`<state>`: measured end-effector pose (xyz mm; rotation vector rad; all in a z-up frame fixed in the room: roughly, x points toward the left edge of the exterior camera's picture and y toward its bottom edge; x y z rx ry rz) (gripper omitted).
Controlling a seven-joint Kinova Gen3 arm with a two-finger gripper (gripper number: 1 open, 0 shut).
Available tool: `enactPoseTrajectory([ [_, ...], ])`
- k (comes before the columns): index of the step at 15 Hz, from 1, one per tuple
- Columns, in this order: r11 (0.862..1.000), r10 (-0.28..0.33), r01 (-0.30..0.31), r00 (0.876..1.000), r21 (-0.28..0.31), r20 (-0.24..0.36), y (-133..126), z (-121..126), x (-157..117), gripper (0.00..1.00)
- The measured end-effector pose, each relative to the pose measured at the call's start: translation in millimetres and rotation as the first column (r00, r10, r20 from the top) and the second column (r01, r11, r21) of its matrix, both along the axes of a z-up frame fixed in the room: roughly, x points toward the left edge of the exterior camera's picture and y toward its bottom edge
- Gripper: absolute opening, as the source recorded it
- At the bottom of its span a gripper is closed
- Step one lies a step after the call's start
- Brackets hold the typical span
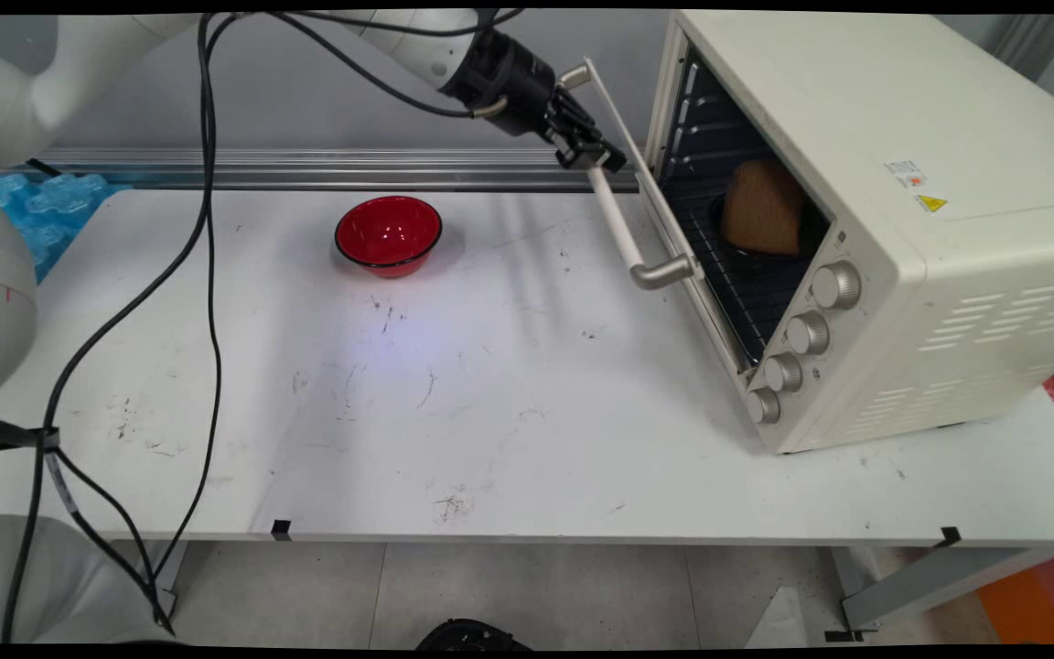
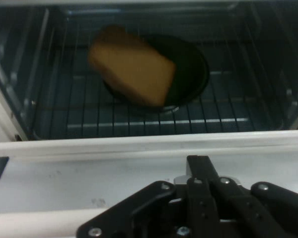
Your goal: Open the oven
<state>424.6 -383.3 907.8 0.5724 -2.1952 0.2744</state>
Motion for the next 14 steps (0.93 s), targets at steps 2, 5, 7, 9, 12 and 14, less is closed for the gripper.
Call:
enactPoseTrajectory([
  [2, 1.0, 0.004, -0.004, 1.0, 0.012, 0.008, 3, -7, 1, 0.0],
  [5, 1.0, 0.014, -0.015, 1.0, 0.028, 0.01, 7, -17, 3, 0.0],
  [7, 0.999, 0.023, -0.023, 1.0, 0.035, 0.006, 9, -24, 5, 0.0],
  [9, 0.999, 0.032, -0.032, 0.999, 0.037, 0.001, 11, -32, 7, 0.0],
  [12, 0.999, 0.042, -0.042, 0.999, 0.033, -0.011, 14, -46, 13, 0.0],
  [14, 0.999, 0.048, -0.047, 0.999, 0.027, -0.018, 17, -56, 18, 0.0],
])
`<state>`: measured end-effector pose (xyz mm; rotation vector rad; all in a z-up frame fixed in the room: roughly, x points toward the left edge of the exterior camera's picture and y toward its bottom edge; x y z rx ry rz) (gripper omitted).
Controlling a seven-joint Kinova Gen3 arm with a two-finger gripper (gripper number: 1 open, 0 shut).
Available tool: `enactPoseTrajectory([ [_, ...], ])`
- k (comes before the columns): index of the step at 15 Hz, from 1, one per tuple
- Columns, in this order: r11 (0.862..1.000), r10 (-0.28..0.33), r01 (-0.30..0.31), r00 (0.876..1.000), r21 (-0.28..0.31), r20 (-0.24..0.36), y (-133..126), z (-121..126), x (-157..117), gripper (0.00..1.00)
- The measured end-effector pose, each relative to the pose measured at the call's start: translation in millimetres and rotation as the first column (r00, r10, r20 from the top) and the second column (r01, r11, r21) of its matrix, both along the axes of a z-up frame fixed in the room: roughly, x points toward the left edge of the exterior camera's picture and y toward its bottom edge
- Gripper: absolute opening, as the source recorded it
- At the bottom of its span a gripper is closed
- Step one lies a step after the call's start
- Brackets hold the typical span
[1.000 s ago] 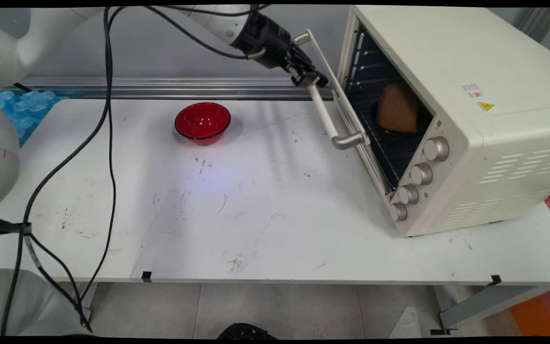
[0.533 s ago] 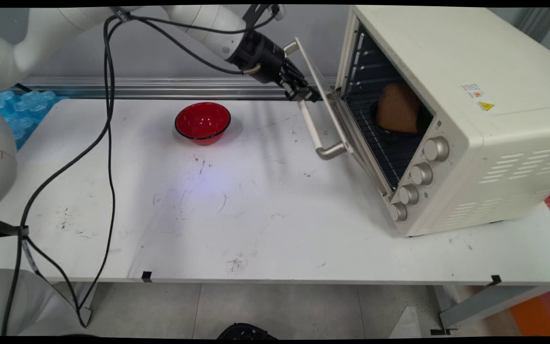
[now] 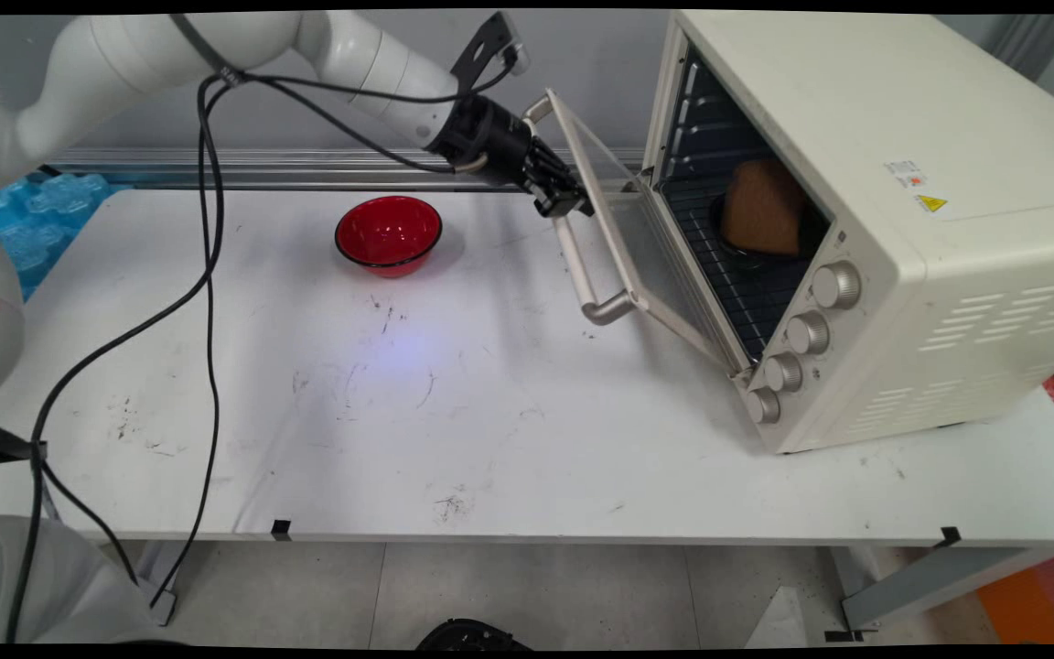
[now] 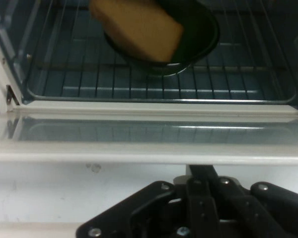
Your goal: Open the oven
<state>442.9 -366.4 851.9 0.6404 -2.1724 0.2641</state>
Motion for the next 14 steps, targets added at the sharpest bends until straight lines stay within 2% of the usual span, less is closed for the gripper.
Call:
enactPoseTrajectory([
  [14, 0.998, -0.025, 0.024, 1.0, -0.05, -0.01, 16, -59, 36, 0.0],
])
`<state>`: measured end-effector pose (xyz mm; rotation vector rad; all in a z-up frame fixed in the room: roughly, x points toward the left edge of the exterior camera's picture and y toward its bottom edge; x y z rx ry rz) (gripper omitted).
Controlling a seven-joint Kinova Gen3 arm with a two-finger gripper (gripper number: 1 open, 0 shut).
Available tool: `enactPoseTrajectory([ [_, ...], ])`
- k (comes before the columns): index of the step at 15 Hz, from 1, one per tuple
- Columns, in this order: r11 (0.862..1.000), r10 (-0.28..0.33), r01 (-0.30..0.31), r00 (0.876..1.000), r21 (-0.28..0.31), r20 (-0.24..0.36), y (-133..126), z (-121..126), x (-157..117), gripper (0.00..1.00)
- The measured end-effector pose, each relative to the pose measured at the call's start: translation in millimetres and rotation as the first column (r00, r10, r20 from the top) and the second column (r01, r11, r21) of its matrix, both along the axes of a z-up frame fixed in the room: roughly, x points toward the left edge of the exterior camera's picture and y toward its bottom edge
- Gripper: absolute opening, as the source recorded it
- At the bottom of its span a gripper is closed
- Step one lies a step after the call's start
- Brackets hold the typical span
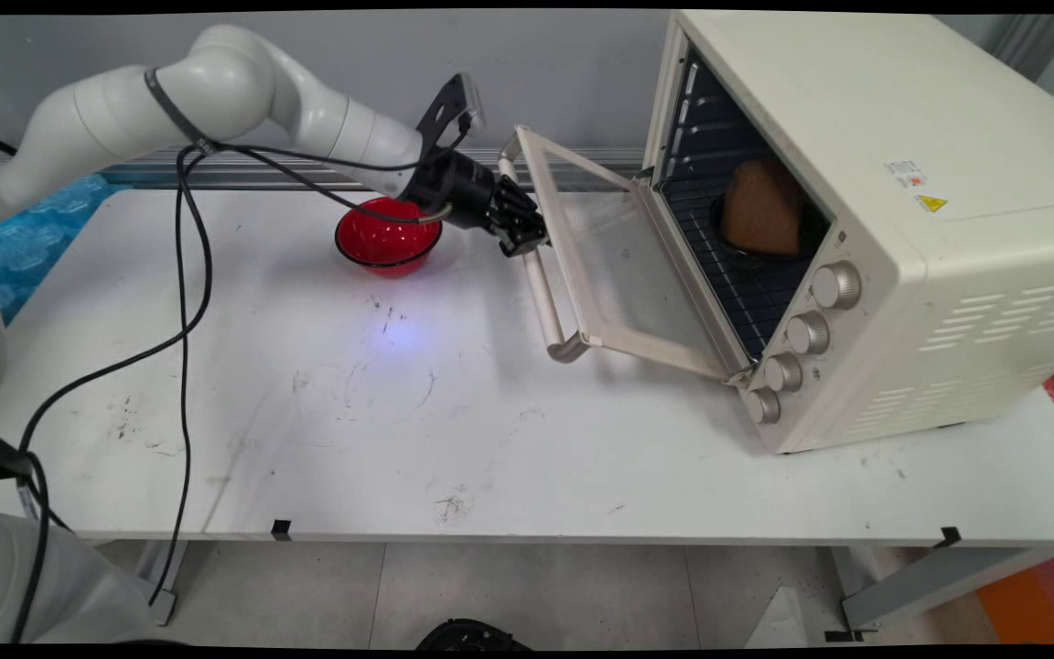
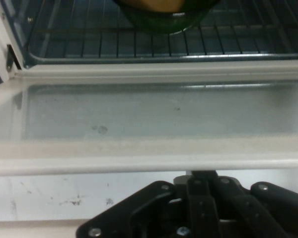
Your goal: Open the oven
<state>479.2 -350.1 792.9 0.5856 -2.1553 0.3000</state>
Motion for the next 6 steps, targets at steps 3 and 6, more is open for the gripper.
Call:
enactPoseTrajectory([
  [3, 1.0, -0.005, 0.005, 1.0, -0.004, 0.001, 1, -9, 5, 0.0],
  [6, 1.0, -0.01, 0.01, 1.0, -0.007, 0.002, 2, -17, 8, 0.0],
])
